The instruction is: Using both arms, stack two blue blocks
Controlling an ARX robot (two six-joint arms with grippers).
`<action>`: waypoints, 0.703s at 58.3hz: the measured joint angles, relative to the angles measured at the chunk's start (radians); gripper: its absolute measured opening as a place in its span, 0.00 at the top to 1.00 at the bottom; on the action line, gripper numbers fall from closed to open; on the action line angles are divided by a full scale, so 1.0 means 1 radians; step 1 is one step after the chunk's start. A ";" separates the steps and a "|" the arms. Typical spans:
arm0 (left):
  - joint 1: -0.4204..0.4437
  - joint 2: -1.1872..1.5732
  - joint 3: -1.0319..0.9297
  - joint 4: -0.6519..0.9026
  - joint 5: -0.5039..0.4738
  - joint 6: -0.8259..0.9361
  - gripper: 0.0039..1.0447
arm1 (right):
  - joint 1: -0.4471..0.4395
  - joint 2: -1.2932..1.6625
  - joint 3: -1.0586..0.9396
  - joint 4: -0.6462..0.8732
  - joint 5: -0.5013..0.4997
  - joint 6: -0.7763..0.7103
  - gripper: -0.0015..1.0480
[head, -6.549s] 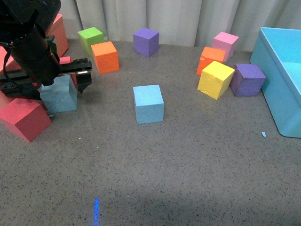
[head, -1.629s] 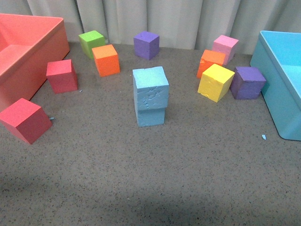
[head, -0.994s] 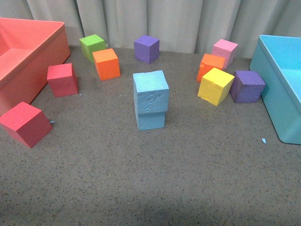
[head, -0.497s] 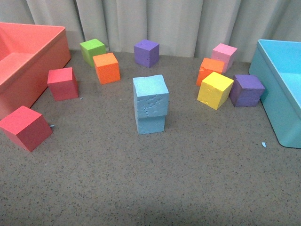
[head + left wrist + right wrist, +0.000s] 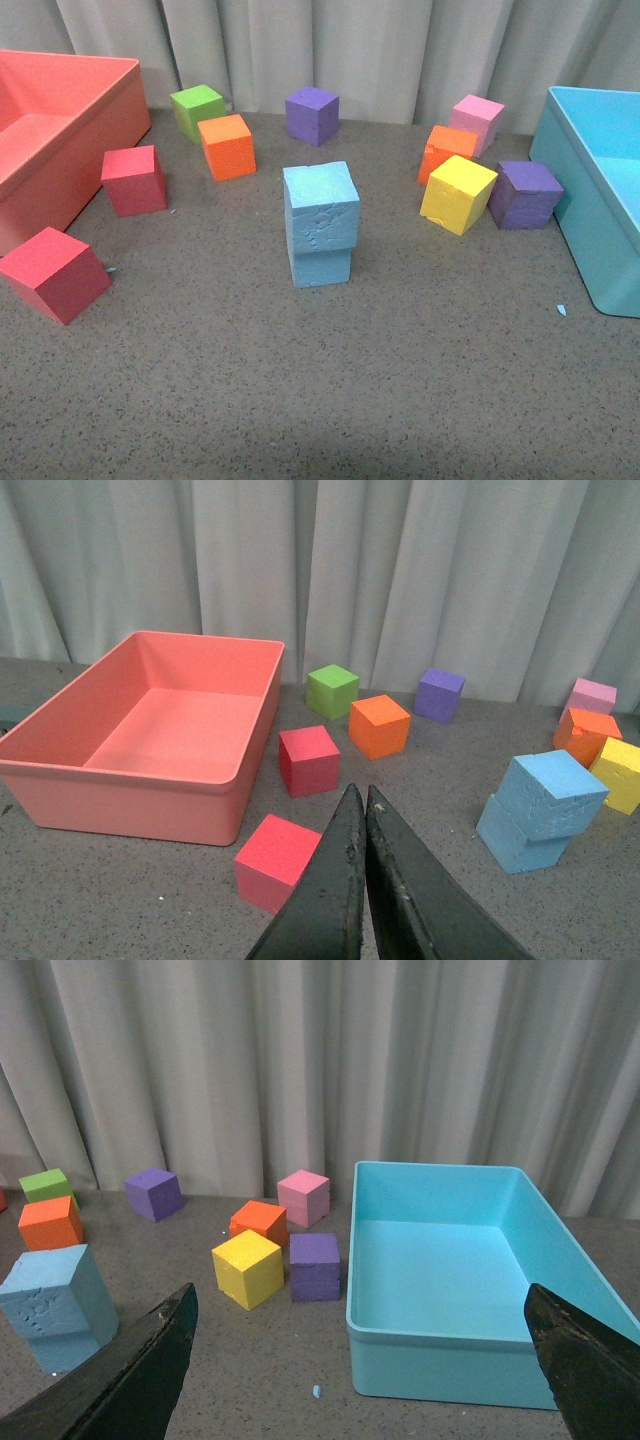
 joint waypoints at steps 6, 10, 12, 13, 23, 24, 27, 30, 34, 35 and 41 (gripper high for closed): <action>0.000 0.000 0.000 0.000 0.000 0.000 0.92 | 0.000 0.000 0.000 0.000 0.000 0.000 0.09; 0.000 -0.001 0.000 0.000 0.000 0.000 0.80 | 0.000 0.000 0.000 0.000 0.000 0.000 0.09; 0.000 -0.001 0.000 0.000 0.000 0.000 0.73 | 0.000 0.000 0.000 0.000 0.000 0.000 0.09; 0.000 -0.001 0.000 0.000 0.000 0.000 0.71 | 0.000 0.000 0.000 0.000 0.000 0.000 0.09; 0.000 -0.001 0.000 0.000 0.000 0.000 0.42 | 0.000 0.000 0.000 0.000 0.000 0.000 0.09; 0.000 -0.001 0.000 0.000 0.000 0.000 0.38 | 0.000 0.000 0.000 0.000 0.000 0.000 0.09; 0.000 -0.001 0.000 0.000 0.000 0.000 0.30 | 0.000 0.000 0.000 0.000 0.000 0.000 0.09; 0.000 -0.001 0.000 0.000 0.000 0.000 0.21 | 0.000 0.000 0.000 0.000 0.000 0.000 0.09; 0.000 -0.001 0.000 0.000 0.000 0.000 0.08 | 0.000 0.000 0.000 0.000 0.000 0.000 0.09; 0.000 -0.001 0.000 0.000 0.000 0.000 0.05 | 0.000 0.000 0.000 0.000 0.000 0.000 0.09; 0.000 -0.001 0.000 0.000 0.000 0.002 0.06 | 0.000 0.000 0.000 0.000 0.000 0.000 0.09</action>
